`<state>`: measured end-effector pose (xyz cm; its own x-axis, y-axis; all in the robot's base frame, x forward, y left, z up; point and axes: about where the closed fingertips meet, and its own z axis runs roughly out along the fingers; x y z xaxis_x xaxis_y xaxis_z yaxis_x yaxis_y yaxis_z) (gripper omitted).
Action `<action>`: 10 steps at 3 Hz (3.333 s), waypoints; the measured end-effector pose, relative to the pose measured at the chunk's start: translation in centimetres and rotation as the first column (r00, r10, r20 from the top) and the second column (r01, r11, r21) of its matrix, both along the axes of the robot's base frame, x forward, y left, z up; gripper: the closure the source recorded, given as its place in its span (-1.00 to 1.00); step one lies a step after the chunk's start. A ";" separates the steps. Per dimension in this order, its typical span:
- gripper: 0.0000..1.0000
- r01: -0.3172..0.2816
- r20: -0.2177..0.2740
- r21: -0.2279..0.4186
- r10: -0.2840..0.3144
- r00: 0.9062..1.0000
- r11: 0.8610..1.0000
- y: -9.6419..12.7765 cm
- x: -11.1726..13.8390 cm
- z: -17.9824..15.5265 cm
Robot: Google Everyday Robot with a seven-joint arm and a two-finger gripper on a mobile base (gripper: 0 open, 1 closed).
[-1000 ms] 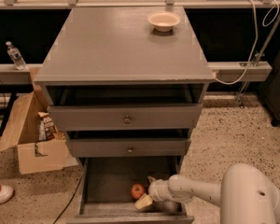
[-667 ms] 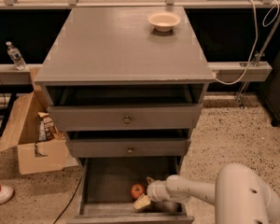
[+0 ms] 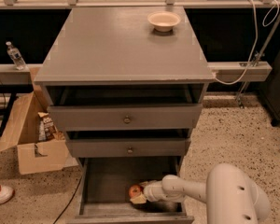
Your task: Pick apple from bottom drawer and place on counter
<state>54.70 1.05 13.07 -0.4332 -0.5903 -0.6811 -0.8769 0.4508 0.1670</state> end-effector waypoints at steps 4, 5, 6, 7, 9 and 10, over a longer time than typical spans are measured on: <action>1.00 -0.068 0.169 0.183 0.037 0.985 0.981 -3.0 -1.7 9.6; 1.00 -0.147 0.181 0.187 0.113 0.977 0.971 -3.1 -2.0 12.2; 1.00 -0.293 0.224 0.125 0.261 0.939 0.948 -4.2 -3.3 20.9; 1.00 -0.394 0.219 0.045 0.375 0.901 0.918 -4.1 -5.5 28.0; 1.00 -0.433 0.255 -0.110 0.447 0.857 0.894 -4.8 -5.3 38.4; 1.00 -0.433 0.255 -0.110 0.447 0.857 0.894 -4.8 -5.3 38.4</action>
Offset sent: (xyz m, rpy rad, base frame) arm -0.0094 -0.0278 0.0874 0.2108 -0.1749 -0.0048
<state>49.38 -3.73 51.51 0.0736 -0.7107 -0.6997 -0.9935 0.0086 -0.1133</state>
